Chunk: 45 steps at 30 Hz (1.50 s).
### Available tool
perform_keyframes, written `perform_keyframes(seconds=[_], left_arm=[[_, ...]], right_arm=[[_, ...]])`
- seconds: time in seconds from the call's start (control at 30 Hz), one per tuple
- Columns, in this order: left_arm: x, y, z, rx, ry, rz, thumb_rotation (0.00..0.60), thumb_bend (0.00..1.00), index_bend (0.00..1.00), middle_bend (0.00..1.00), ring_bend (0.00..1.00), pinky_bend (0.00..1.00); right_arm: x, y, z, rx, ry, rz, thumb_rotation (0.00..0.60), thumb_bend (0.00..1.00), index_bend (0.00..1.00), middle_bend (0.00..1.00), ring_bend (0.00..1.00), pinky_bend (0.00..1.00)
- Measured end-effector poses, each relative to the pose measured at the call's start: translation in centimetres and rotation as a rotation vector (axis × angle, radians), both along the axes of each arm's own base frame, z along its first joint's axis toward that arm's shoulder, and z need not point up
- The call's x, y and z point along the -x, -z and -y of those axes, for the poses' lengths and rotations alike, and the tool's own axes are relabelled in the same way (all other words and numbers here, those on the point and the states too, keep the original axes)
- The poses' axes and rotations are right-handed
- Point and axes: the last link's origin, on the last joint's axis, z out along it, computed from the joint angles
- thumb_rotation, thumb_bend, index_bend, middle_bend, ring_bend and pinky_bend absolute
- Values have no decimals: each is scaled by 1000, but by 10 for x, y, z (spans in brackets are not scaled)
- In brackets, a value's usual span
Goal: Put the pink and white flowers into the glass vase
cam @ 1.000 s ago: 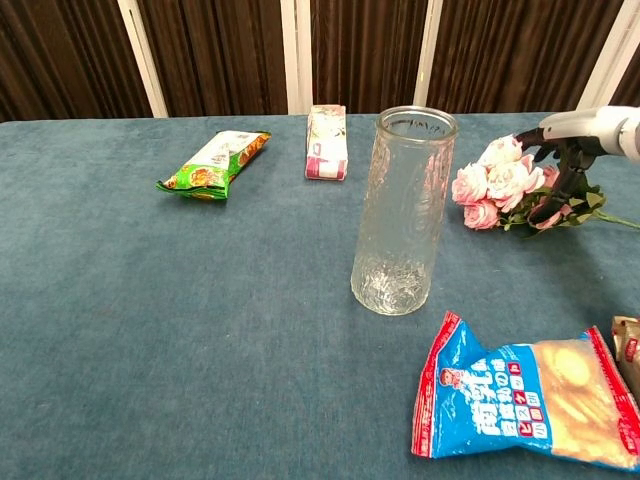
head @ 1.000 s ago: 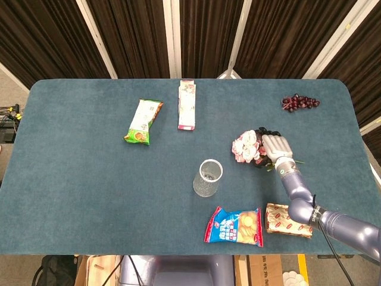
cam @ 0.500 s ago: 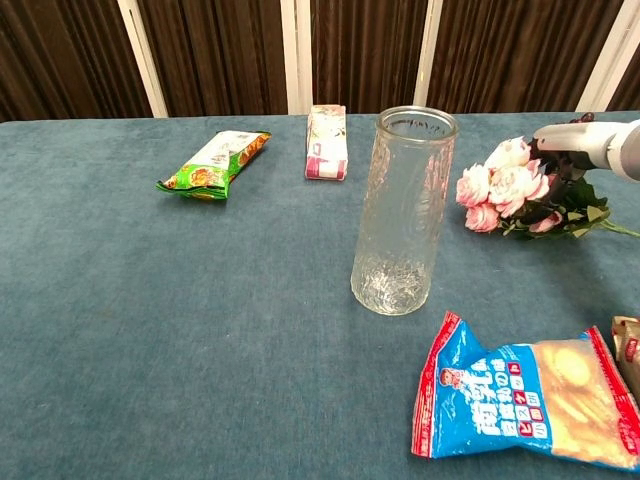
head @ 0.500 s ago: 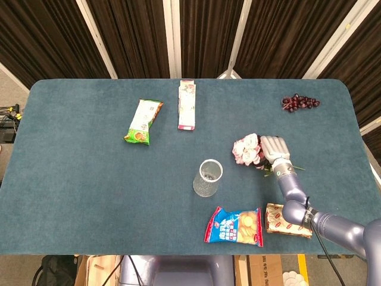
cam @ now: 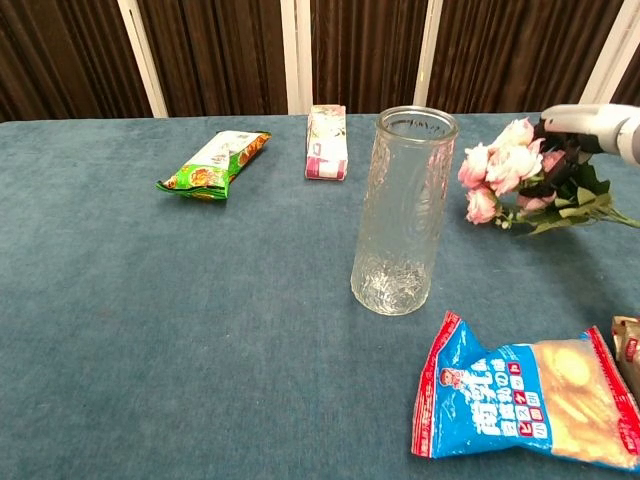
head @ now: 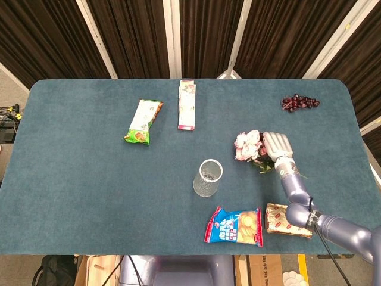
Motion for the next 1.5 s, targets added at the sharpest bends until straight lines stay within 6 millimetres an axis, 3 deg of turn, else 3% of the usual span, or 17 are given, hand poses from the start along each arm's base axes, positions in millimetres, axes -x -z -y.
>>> perform_keyframes(seconds=[0.13, 0.43, 0.7, 0.87, 1.2, 1.5], left_arm=[[0, -1, 0, -1, 5, 8, 600, 194, 144, 0, 0, 0], [0, -1, -1, 10, 16, 21, 600, 194, 144, 0, 0, 0], [1, -4, 3, -3, 13, 31, 600, 194, 144, 0, 0, 0], [1, -4, 4, 0, 12, 32, 600, 194, 144, 0, 0, 0], [2, -7, 7, -3, 21, 44, 600, 194, 144, 0, 0, 0], [3, -11, 10, -5, 27, 58, 600, 194, 144, 0, 0, 0]], right_arm=[[-10, -15, 0, 10, 8, 133, 600, 368, 513, 475, 598, 432], [-44, -72, -2, 92, -4, 572, 600, 369, 541, 478, 599, 432], [-88, -125, -9, 207, -35, 1121, 600, 369, 554, 483, 598, 393], [-114, -150, -24, 287, -96, 1342, 600, 370, 554, 488, 598, 388], [-156, -157, -49, 305, -108, 1503, 600, 370, 554, 494, 598, 375], [-190, -136, -62, 285, -141, 1482, 600, 369, 555, 500, 598, 375]])
